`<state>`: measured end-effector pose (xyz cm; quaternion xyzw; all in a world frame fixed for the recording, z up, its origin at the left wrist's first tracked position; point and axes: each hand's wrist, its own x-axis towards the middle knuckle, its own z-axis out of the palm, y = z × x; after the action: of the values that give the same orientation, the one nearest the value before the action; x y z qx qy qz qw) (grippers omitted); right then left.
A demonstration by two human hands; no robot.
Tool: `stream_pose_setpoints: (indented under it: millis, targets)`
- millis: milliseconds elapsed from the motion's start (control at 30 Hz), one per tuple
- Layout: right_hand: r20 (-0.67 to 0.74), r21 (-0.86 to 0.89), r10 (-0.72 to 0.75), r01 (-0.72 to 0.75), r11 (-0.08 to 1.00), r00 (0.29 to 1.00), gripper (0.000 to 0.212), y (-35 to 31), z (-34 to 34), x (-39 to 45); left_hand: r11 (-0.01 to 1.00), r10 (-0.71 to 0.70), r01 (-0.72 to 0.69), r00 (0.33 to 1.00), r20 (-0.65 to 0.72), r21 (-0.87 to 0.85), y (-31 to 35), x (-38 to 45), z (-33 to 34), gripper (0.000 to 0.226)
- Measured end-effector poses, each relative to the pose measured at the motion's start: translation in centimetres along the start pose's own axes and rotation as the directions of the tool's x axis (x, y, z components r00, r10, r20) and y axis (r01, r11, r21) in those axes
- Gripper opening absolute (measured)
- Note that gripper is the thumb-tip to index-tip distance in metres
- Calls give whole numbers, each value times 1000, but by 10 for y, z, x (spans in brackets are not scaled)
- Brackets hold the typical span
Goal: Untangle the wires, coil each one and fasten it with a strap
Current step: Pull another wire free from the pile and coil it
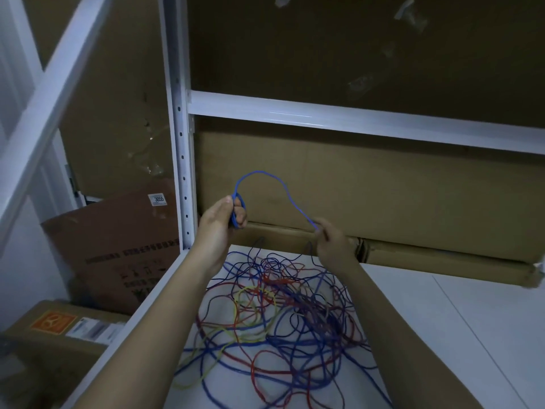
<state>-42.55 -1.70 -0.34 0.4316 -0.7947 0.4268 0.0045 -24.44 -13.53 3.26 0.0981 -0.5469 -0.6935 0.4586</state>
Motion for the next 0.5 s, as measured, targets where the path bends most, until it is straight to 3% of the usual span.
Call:
stream_pose_setpoints:
  millis: [67,133,200,300,400,500]
  targets:
    - [-52,-76,-72,68,995,996,40,-1,11,-11,997,-4,3,1000,-7,-83,0,0,-1,33]
    - [-13,-176,-185,180,968,983,46,0,18,-24,982,2,-13,998,-58,-191,3,1,-3,32]
    - [127,-297,-244,271,915,961,51,1,23,-35,960,3,-46,988,-154,-275,8,7,-9,31]
    - [345,-396,-254,386,833,903,56,-4,28,-46,958,33,-102,967,-252,-269,14,15,-19,27]
    - [452,-388,-373,555,736,810,57,-14,30,-55,987,63,-94,972,-227,-129,9,19,-26,23]
    - [419,-283,-532,663,693,735,52,-27,23,-64,972,140,-107,979,-151,209,-4,16,-28,23]
